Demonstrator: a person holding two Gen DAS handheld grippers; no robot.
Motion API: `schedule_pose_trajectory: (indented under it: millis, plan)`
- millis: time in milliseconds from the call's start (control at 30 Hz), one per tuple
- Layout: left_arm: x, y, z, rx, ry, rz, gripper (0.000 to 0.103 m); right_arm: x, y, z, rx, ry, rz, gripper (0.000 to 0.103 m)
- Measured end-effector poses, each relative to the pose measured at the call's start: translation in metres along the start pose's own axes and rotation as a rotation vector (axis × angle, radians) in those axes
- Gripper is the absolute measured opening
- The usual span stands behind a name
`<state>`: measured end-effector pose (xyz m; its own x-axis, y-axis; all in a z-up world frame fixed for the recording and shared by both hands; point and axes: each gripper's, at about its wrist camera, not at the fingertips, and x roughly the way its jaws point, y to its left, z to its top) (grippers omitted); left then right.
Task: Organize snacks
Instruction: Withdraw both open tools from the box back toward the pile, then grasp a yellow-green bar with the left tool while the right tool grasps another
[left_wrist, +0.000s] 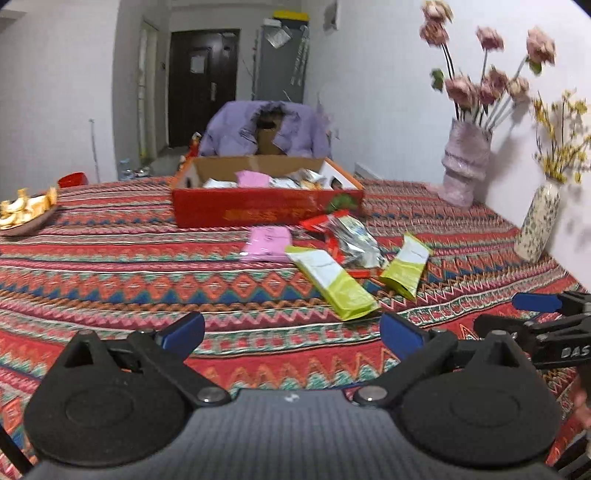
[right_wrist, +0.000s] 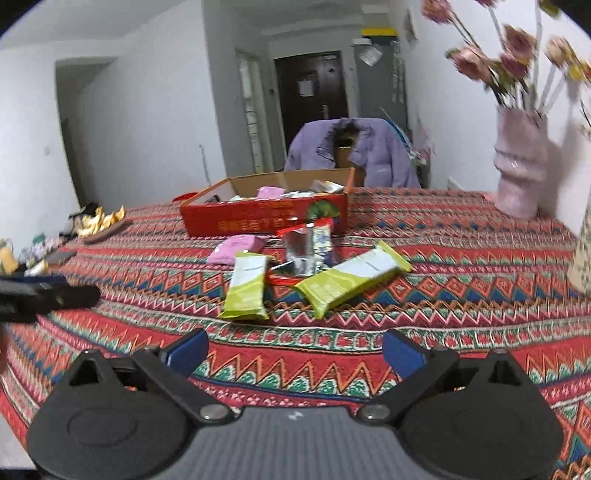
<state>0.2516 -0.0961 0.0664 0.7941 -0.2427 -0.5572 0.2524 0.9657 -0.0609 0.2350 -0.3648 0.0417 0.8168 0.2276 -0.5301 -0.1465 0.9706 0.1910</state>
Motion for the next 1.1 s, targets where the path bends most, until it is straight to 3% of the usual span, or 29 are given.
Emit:
schedule_pose_trajectory:
  millis: [167, 367, 433, 500, 567, 633, 733, 800, 900, 1033, 1100]
  plan:
    - [0.064, -0.022, 0.004, 0.018, 0.059, -0.011, 0.103, 0.01, -0.021, 0.006, 0.053, 0.007, -0.04, 0.101]
    - [0.131, -0.036, 0.023, -0.034, 0.087, -0.054, 0.102, 0.04, -0.048, 0.02, 0.14, 0.04, -0.046, 0.1]
    - [0.148, -0.037, 0.024, -0.025, 0.092, -0.041, 0.096, 0.057, -0.056, 0.025, 0.183, 0.058, -0.061, 0.099]
    - [0.161, -0.035, 0.024, -0.043, 0.111, -0.022, 0.072, 0.074, -0.063, 0.03, 0.22, 0.065, -0.069, 0.098]
    - [0.171, -0.031, 0.023, -0.063, 0.136, -0.039, 0.062, 0.091, -0.067, 0.035, 0.262, 0.062, -0.057, 0.097]
    - [0.173, -0.03, 0.02, -0.051, 0.116, -0.06, 0.061, 0.111, -0.069, 0.042, 0.302, 0.055, -0.049, 0.097]
    - [0.169, -0.03, 0.016, -0.014, 0.097, -0.079, 0.056, 0.147, -0.06, 0.055, 0.262, 0.074, -0.127, 0.096]
    - [0.163, -0.027, 0.015, 0.002, 0.103, -0.092, 0.048, 0.168, -0.055, 0.061, 0.23, 0.08, -0.14, 0.091]
    - [0.148, -0.017, 0.016, 0.044, 0.099, -0.087, 0.042, 0.188, -0.048, 0.065, 0.177, 0.112, -0.176, 0.073]
    - [0.145, -0.005, 0.022, 0.025, 0.115, -0.096, 0.042, 0.187, -0.056, 0.064, 0.169, 0.137, -0.205, 0.051]
    - [0.149, -0.007, 0.023, 0.043, 0.101, -0.092, 0.044, 0.185, -0.059, 0.065, 0.165, 0.152, -0.211, 0.047]
